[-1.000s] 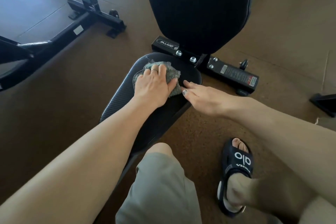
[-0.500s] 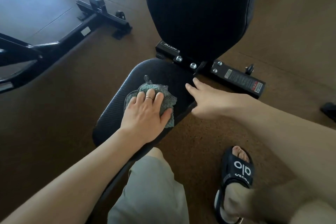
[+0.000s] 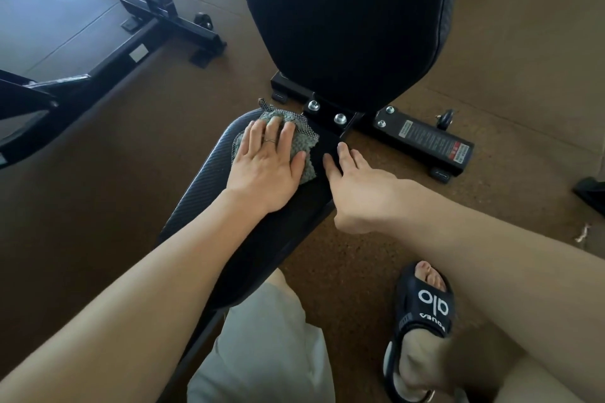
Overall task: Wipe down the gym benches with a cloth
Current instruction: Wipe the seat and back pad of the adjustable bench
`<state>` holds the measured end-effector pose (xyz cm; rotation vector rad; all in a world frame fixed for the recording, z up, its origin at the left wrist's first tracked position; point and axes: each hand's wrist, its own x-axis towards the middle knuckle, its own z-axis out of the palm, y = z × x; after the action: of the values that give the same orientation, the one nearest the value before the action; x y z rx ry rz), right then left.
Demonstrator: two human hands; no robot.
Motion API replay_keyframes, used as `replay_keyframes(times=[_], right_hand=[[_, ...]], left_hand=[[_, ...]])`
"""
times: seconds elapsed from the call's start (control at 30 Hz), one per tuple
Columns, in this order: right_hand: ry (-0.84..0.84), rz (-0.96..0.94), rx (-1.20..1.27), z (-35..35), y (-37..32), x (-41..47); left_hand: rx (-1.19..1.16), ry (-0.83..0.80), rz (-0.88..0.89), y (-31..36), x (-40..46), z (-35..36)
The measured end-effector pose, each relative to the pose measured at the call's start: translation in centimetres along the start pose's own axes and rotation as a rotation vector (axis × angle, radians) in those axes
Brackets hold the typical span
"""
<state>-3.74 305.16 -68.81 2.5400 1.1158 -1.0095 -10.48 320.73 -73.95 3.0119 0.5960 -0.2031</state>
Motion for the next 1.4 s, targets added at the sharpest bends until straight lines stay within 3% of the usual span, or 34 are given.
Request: replay_keyframes(times=[0.23,0.37,0.57,0.8,0.9,1.2,1.4], right_hand=[[0.046,0.006,0.008,0.6,-0.6,0.1],[0.089,0.017,-0.001,1.4,-0.7,0.1],[0.118,0.019,0.032,1.6,-0.7,0.1],[0.164,0.044,0.027,2.6,-1.7,0.7],[0.193,0.075,0.018,3.4,-2.3,1.1],[0.248,0.082,0.076,4.0,-2.5,1.6],[0.311,0.082,0.135,4.4,-2.9,1.6]], left_hand=[[-0.006,-0.074,0.137,0.0,-6.8,-0.1],[0.004,-0.073,0.149,-0.8,-4.2,0.2],[-0.081,-0.106,0.026,-2.0,0.7,-0.3],[-0.047,-0.152,0.101,-1.4,-8.8,-0.7],[-0.035,-0.156,0.125,-1.9,-9.1,-0.7],[-0.138,-0.117,-0.109,-4.5,1.8,-0.8],[-0.145,-0.126,-0.094,-3.4,-4.9,-1.2]])
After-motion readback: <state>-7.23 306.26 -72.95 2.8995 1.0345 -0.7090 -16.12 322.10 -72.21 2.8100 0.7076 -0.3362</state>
